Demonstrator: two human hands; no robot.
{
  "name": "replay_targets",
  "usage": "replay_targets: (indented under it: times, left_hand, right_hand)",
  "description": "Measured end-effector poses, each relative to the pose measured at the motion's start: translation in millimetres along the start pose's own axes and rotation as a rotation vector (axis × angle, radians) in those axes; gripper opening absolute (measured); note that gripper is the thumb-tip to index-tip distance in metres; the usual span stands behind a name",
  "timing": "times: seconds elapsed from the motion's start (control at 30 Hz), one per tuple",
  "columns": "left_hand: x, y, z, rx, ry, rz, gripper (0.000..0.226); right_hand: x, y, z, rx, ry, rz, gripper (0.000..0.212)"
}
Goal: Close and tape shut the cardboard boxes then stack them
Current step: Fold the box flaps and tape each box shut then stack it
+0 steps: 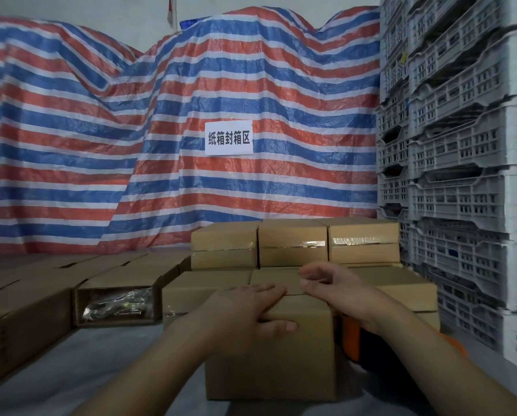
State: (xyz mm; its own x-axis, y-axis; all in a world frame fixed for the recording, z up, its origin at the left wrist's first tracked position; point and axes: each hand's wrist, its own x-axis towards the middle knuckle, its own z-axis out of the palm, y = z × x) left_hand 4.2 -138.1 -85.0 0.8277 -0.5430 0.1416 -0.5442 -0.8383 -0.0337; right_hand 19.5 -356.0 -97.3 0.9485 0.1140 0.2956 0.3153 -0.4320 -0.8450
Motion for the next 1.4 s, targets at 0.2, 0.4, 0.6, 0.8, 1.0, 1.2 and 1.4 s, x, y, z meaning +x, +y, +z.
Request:
replay_targets:
  times: [0.2, 0.4, 0.6, 0.8, 1.0, 1.2, 1.4]
  left_hand:
    - [-1, 1, -1, -0.035, -0.001, -0.009, 0.071]
    - [-8, 7, -4, -0.02, 0.006, -0.002, 0.068]
    - [-15, 13, -5, -0.009, 0.021, -0.02, 0.069]
    - [-24, 20, -8, 0.02, 0.01, -0.029, 0.069]
    - [-28, 26, -9, 0.028, 0.008, -0.042, 0.071]
    - [-25, 22, -6, -0.042, 0.013, -0.042, 0.075]
    - [-25, 15, -13, -0.485, -0.006, -0.122, 0.068]
  right_hand:
    - [-54, -6, -16, -0.876, 0.396, 0.025, 0.035]
    - [-100, 11, -12, -0.998, 0.346, 0.149, 0.043]
    - [-101, 23, -14, -1.176, 0.389, 0.2, 0.052]
    - [-95, 31, -11, -1.259, 0.347, 0.259, 0.035]
    - [-88, 38, -6, -1.173, 0.436, 0.274, 0.05]
    - [-86, 45, -7, -1.24, 0.5, 0.203, 0.055]
    - [-68, 31, -44, -1.109, 0.485, 0.187, 0.057]
